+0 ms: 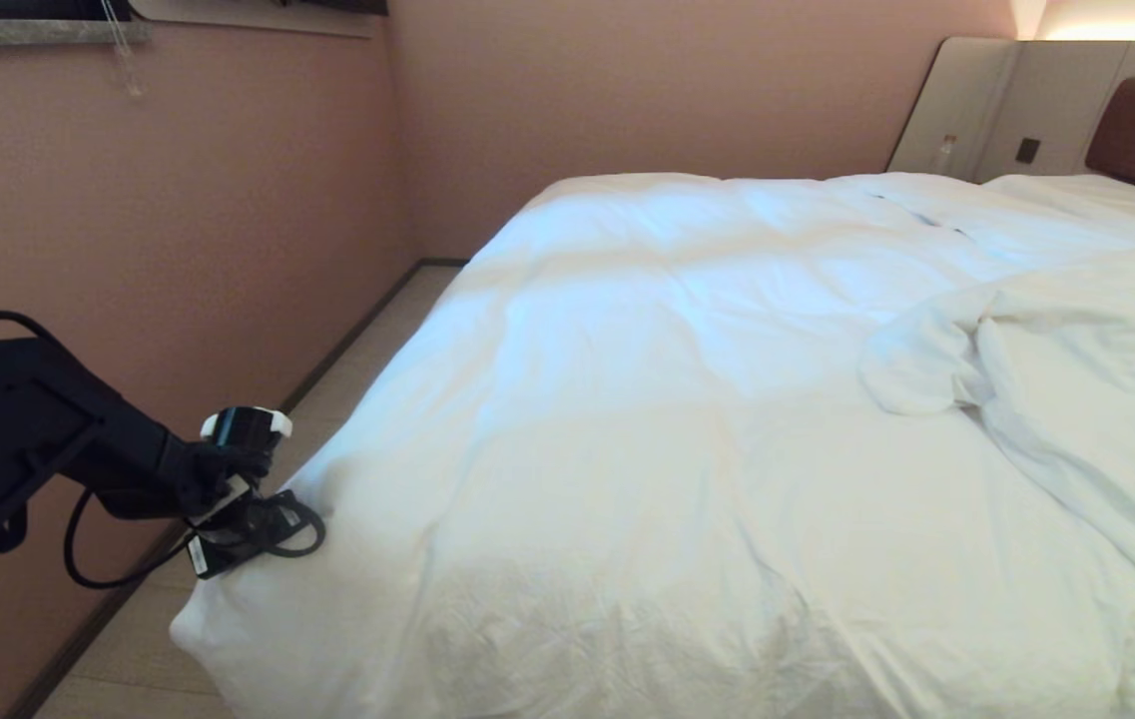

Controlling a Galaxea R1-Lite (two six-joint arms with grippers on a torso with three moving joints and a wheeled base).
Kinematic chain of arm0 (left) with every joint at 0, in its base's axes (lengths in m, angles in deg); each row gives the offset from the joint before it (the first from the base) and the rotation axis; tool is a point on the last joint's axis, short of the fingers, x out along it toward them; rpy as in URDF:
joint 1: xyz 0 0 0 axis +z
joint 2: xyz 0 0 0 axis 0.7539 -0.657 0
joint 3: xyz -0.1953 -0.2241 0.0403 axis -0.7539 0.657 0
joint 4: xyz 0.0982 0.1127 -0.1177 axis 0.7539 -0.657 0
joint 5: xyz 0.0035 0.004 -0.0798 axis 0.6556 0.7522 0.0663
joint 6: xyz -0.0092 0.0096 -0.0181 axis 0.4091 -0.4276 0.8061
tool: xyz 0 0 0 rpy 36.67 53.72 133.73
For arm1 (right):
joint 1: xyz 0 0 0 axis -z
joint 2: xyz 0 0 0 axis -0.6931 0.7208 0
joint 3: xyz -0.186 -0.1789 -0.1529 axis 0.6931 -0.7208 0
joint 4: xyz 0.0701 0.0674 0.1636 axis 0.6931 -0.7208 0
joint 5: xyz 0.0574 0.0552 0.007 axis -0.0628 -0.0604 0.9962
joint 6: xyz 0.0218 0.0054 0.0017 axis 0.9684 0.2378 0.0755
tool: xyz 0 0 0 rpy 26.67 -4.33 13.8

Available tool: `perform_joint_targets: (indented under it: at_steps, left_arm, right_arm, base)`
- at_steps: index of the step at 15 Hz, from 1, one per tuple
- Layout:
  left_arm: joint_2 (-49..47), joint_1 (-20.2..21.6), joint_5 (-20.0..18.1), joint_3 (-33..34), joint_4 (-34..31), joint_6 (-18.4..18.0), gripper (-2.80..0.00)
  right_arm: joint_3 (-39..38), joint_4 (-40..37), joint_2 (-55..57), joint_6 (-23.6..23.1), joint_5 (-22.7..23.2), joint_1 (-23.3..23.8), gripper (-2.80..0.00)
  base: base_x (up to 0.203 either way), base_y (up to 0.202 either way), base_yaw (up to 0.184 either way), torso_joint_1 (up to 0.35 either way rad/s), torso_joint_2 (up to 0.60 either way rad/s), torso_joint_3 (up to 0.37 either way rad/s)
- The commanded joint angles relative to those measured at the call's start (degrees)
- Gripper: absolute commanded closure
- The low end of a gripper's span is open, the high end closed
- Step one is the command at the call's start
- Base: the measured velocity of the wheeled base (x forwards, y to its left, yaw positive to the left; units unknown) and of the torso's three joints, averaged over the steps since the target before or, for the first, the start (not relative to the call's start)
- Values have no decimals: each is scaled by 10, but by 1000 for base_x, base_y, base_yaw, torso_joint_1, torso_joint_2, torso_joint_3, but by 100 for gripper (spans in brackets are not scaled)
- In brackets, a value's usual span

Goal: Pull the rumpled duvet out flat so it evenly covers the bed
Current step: Flatten the corners of the folded blanket

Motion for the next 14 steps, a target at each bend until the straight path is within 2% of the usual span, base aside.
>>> perform_joint_targets:
  at_steps: [1,3,7,9,14]
  left_arm:
    - [-18,0,8,-5,1,1,0]
    - [-30,0,30,-7,1,-11,0]
    - [-36,7,35,-5,0,-22,0]
    - [-42,12,46,-4,-4,-41,0]
    - [-32,29,60,-7,-3,-46,0]
  right_arm:
    - [0,0,0,0,0,0,0]
    - [0,0,0,0,0,0,0]
    - [0,0,0,0,0,0,0]
    - [0,0,0,0,0,0,0]
    - [0,0,0,0,0,0,0]
  base:
    - [0,0,0,0,0,0]
    - [0,0,0,0,0,0]
    - [0,0,0,0,0,0]
    - [0,0,0,0,0,0]
    - [0,0,0,0,0,0]
